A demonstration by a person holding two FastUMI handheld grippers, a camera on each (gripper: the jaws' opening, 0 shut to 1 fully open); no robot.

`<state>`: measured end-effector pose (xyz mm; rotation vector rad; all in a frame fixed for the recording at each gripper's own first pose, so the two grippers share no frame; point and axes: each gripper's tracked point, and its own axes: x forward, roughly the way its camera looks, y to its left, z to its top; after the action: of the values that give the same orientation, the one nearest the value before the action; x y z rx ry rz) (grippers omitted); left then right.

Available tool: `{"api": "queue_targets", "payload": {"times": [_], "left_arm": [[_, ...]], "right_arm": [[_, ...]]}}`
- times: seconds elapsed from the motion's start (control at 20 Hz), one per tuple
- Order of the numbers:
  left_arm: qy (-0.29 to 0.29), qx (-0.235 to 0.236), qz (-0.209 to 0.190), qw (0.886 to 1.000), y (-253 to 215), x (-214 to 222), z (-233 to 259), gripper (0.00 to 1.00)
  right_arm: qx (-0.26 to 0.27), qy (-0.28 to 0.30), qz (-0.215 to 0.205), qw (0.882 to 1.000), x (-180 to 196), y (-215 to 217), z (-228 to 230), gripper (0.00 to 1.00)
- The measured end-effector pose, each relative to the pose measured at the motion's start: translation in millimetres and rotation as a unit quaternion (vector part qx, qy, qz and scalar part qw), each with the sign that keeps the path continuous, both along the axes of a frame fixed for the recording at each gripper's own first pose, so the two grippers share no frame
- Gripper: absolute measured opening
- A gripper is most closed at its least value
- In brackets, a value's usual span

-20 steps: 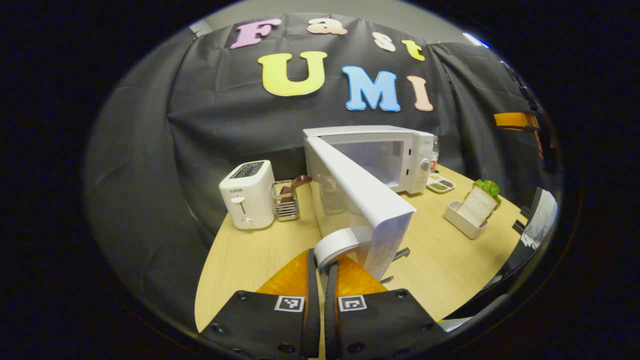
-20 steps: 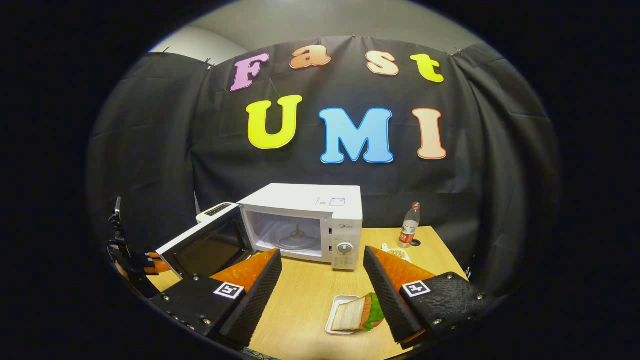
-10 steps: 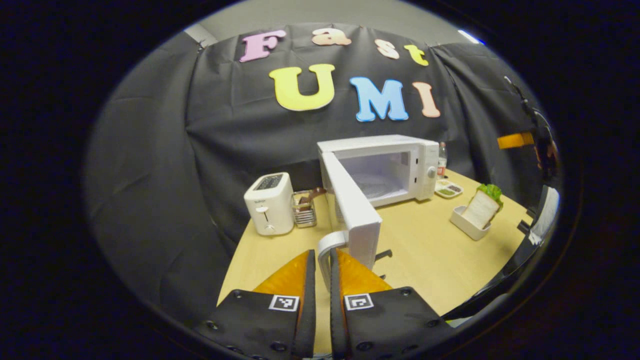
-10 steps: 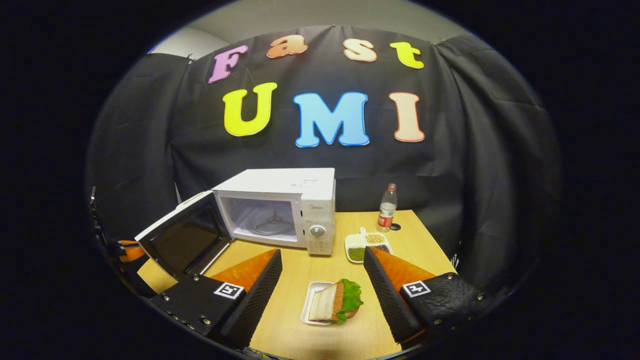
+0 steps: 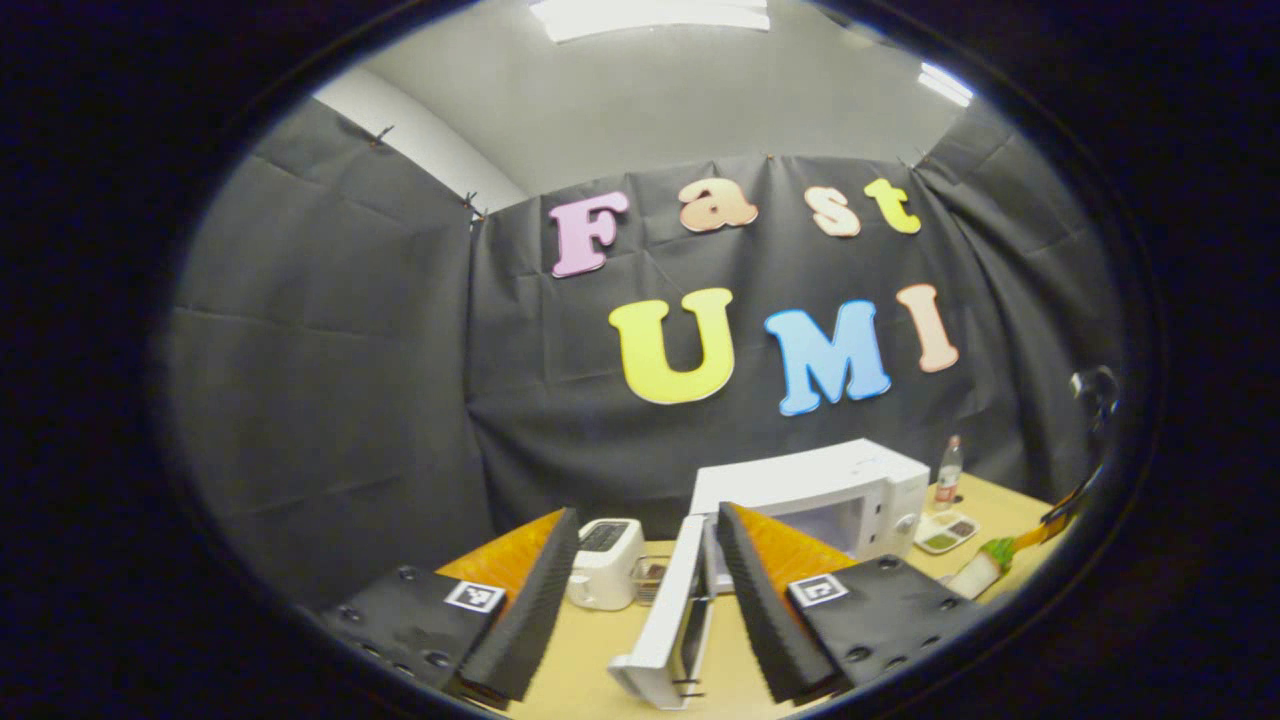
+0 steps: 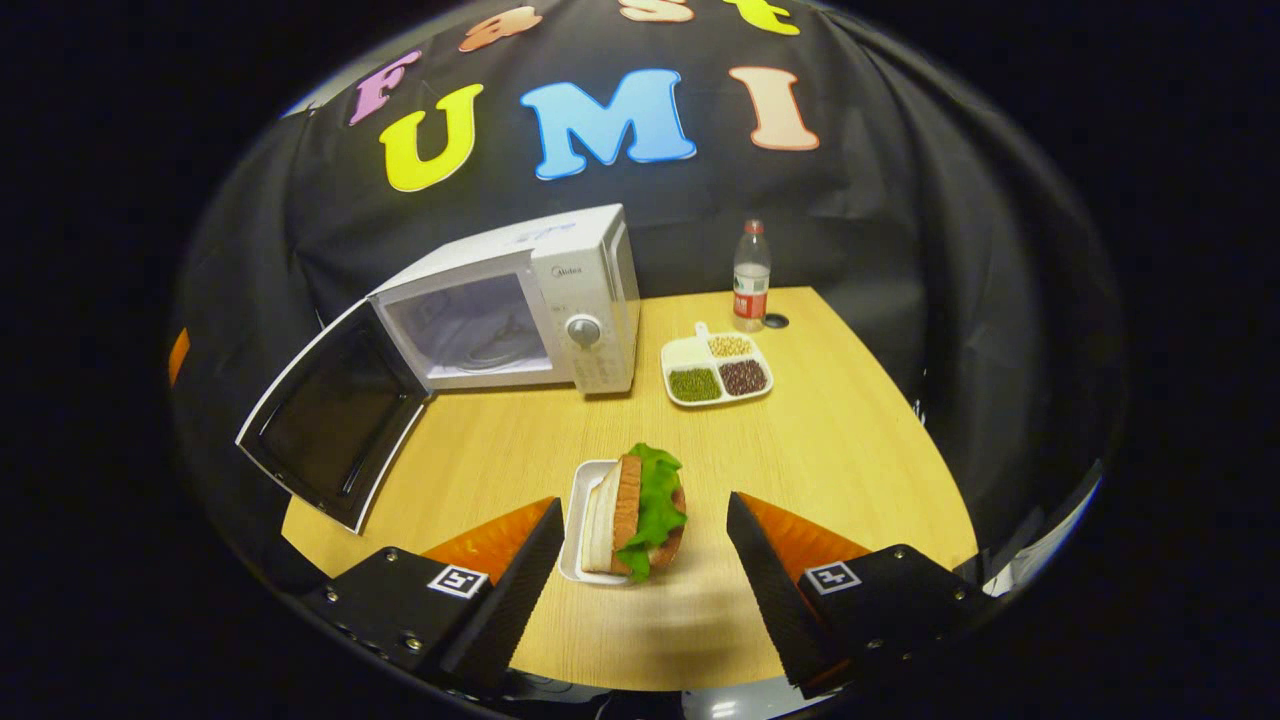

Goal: Open the microwave oven with the left hand, put the food in, and close the microwave oven.

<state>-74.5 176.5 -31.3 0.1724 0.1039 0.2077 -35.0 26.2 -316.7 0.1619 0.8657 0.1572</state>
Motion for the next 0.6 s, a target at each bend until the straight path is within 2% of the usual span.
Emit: {"api": "queue_targets", "payload": {"times": [0.05, 0.1, 0.15, 0.25, 0.3, 0.35, 0.45, 0.6], "left_arm": [[-0.005, -0.021, -0.015, 1.000, -23, 10, 5, 1.00], [-0.012, -0.032, -0.026, 0.999, -42, 21, 10, 0.89], [-0.017, -0.035, -0.037, 0.999, -55, 30, 15, 0.97], [-0.017, -0.028, -0.055, 0.998, -81, 45, 23, 1.00], [-0.013, -0.023, -0.065, 0.998, -93, 51, 25, 0.97], [-0.010, -0.016, -0.073, 0.997, -103, 56, 25, 0.97], [-0.002, -0.008, -0.082, 0.997, -116, 65, 22, 0.94], [0.010, -0.007, -0.078, 0.997, -122, 76, 18, 1.00]], "right_arm": [[0.004, 0.018, -0.001, 1.000, -4, 0, -9, 0.99], [0.009, 0.032, 0.000, 0.999, -7, 0, -19, 0.99], [0.015, 0.046, 0.000, 0.999, -7, 1, -27, 0.99], [0.023, 0.067, 0.004, 0.997, -8, 3, -41, 0.99], [0.028, 0.075, 0.005, 0.997, -8, 3, -47, 0.98], [0.036, 0.083, 0.005, 0.996, -9, 3, -51, 0.89], [0.055, 0.099, 0.003, 0.994, -5, 7, -60, 0.89], [0.079, 0.124, -0.004, 0.989, -2, 12, -72, 0.89]]}}
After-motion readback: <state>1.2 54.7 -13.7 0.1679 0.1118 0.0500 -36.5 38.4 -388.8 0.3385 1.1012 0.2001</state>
